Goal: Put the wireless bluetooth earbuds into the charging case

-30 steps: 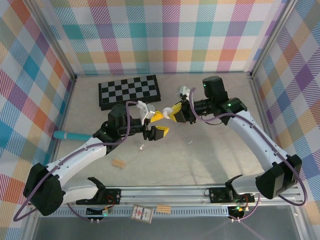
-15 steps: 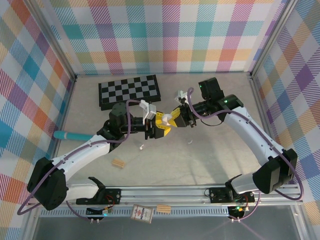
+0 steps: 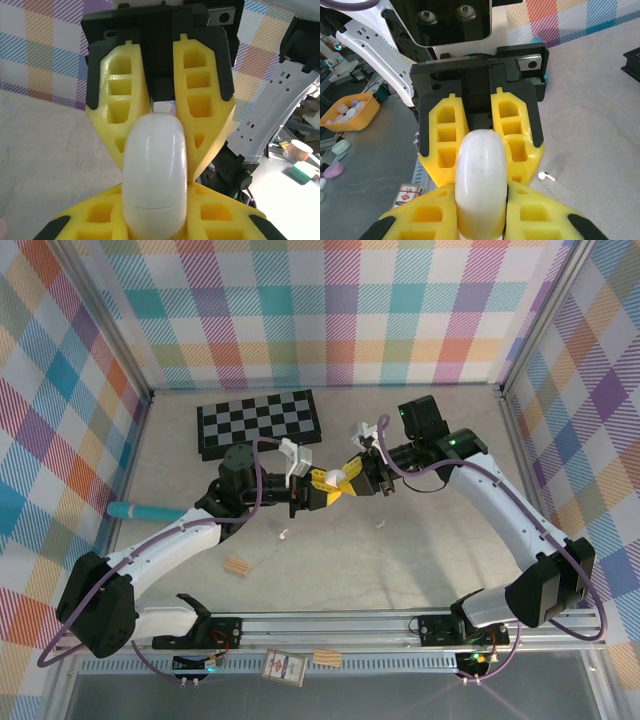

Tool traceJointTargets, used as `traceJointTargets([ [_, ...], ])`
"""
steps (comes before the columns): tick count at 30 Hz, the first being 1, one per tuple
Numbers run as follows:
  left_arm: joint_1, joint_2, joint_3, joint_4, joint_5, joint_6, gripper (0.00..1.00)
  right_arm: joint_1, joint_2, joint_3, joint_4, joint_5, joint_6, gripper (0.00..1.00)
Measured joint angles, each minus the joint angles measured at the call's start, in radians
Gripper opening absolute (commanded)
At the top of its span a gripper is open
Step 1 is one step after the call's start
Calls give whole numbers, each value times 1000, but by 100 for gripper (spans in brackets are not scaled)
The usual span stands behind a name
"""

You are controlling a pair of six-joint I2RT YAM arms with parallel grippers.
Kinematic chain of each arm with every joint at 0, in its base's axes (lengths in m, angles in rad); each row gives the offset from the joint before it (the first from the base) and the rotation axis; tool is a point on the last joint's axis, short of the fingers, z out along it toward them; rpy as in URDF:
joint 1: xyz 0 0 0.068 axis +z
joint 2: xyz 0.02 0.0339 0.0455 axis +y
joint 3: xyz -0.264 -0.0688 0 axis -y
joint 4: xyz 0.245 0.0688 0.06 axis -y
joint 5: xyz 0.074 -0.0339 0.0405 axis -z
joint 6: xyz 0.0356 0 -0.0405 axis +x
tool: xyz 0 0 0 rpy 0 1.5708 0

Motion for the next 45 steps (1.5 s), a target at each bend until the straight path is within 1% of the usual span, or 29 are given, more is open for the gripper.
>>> traceJointTargets([
  [6, 5, 0, 0, 24, -6, 9, 13, 0, -5, -1, 45, 9, 65, 30],
  [7, 5, 0, 0, 26, -9, 15, 13, 0, -7, -1, 52, 14, 75, 32],
  [9, 5, 0, 0, 29, -13, 31, 14, 0, -9, -1, 61, 19, 94, 39],
  [13, 5, -1, -15, 50, -38, 92, 16, 4, -15, -5, 78, 32, 138, 47],
  [15, 5, -5, -42, 84, -53, 130, 17, 10, -17, -6, 85, 45, 158, 49],
  [19, -3, -20, -116, 138, -39, 185, 19, 6, -24, -6, 156, 121, 204, 55],
  [22, -4, -20, -129, 167, -29, 204, 19, 6, -35, -6, 198, 195, 233, 59],
  [25, -8, -20, -129, 211, -25, 210, 19, 6, -55, -11, 229, 235, 247, 67],
  [28, -8, -20, -134, 251, -23, 213, 19, 6, -83, -29, 259, 242, 261, 74],
  [31, -8, -20, -140, 262, -26, 214, 18, 5, -114, -56, 280, 231, 254, 85],
  [34, -8, -20, -140, 265, -27, 214, 18, 18, -153, -106, 282, 222, 206, 90],
  [37, -8, -20, -140, 265, -27, 214, 18, 69, -171, -138, 269, 248, 156, 91],
  [40, -8, -20, -140, 265, -27, 214, 18, 102, -171, -152, 267, 282, 140, 90],
  [45, -8, -20, -140, 265, -31, 217, 18, 100, -171, -159, 303, 380, 165, 89],
])
